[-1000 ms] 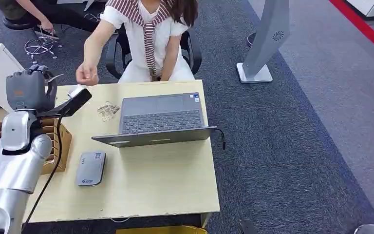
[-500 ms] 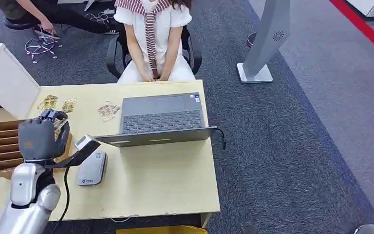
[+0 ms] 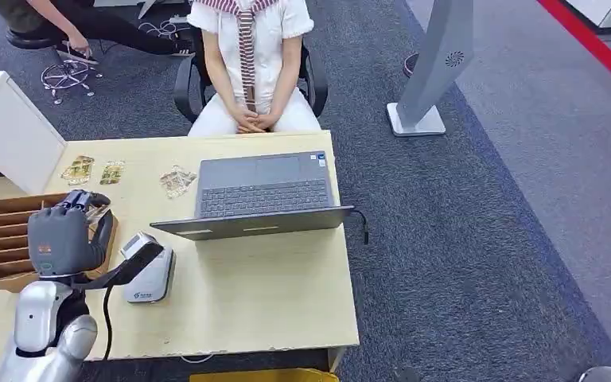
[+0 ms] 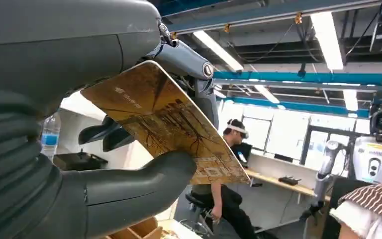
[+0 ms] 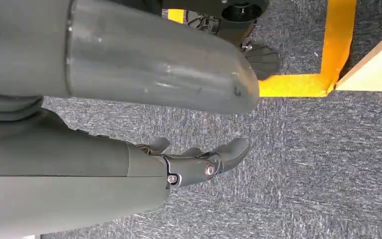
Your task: Pass the card to the sensor for recognition and then transmit it.
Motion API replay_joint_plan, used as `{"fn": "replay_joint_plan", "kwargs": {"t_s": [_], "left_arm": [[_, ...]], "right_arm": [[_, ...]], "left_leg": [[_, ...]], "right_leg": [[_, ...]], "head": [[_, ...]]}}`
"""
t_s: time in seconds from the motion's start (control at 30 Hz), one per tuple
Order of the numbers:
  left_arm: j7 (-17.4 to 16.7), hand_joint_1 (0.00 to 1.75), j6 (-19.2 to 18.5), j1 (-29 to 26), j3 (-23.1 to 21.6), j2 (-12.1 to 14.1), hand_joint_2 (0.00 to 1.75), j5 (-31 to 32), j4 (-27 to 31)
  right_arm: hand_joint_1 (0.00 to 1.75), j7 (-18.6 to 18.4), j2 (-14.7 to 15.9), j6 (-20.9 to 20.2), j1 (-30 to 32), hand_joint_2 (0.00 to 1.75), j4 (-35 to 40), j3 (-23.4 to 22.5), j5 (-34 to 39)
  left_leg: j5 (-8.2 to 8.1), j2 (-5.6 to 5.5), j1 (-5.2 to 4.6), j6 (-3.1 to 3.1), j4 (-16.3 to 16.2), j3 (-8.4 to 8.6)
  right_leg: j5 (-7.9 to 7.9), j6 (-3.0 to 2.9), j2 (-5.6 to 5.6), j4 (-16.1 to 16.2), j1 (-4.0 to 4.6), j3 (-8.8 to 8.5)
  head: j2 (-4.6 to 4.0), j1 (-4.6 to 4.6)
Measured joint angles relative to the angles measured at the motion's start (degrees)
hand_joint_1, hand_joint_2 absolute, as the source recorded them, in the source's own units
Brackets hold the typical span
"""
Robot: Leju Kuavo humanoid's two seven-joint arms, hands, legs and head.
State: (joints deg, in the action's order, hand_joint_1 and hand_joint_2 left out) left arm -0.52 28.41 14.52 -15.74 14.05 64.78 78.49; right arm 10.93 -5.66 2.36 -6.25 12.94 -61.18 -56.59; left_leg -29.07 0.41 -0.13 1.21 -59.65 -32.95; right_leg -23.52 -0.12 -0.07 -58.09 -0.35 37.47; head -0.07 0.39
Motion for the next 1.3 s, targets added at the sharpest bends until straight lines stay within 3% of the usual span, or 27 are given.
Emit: {"fn": "replay_joint_plan", "kwargs": {"t_s": [0.23,0.5,0.83,1.3], "left_arm": [[-0.7,1.75,-3.6,-0.1,0.4,0.0,1.75,0.7,-1.7],[-4.1,1.75,-13.1,-0.1,0.4,0.0,1.75,1.9,-5.7],[-4.9,1.75,-18.8,0.8,0.4,-0.2,1.75,1.1,-8.5],[-5.3,1.75,-21.7,2.2,0.0,-0.2,1.75,1.0,-11.6]], "right_arm": [[0.00,-0.3,0.0,0.0,0.0,0.00,0.0,0.0,0.0],[0.00,-0.4,0.0,-0.2,0.1,0.00,0.0,0.0,0.0],[0.00,-0.4,0.0,-0.2,0.2,0.00,0.0,0.0,0.5],[0.00,-0.4,0.0,-0.3,0.3,0.00,0.0,0.0,0.8]], "left_leg": [[0.00,0.00,-0.01,0.00,0.0,-0.01],[0.00,0.00,-0.01,0.00,0.0,0.01],[0.00,0.00,-0.01,0.00,0.0,0.00],[0.00,0.01,-0.01,0.00,0.0,0.01]], "right_leg": [[0.00,0.01,0.00,0.0,0.00,0.00],[0.00,0.00,0.00,0.0,0.00,0.01],[0.00,0.01,0.01,0.0,0.00,0.02],[0.00,0.00,0.02,0.0,0.00,0.02]], "head": [[-0.02,0.00],[-0.02,0.00],[-0.02,0.00],[0.00,-0.02]]}}
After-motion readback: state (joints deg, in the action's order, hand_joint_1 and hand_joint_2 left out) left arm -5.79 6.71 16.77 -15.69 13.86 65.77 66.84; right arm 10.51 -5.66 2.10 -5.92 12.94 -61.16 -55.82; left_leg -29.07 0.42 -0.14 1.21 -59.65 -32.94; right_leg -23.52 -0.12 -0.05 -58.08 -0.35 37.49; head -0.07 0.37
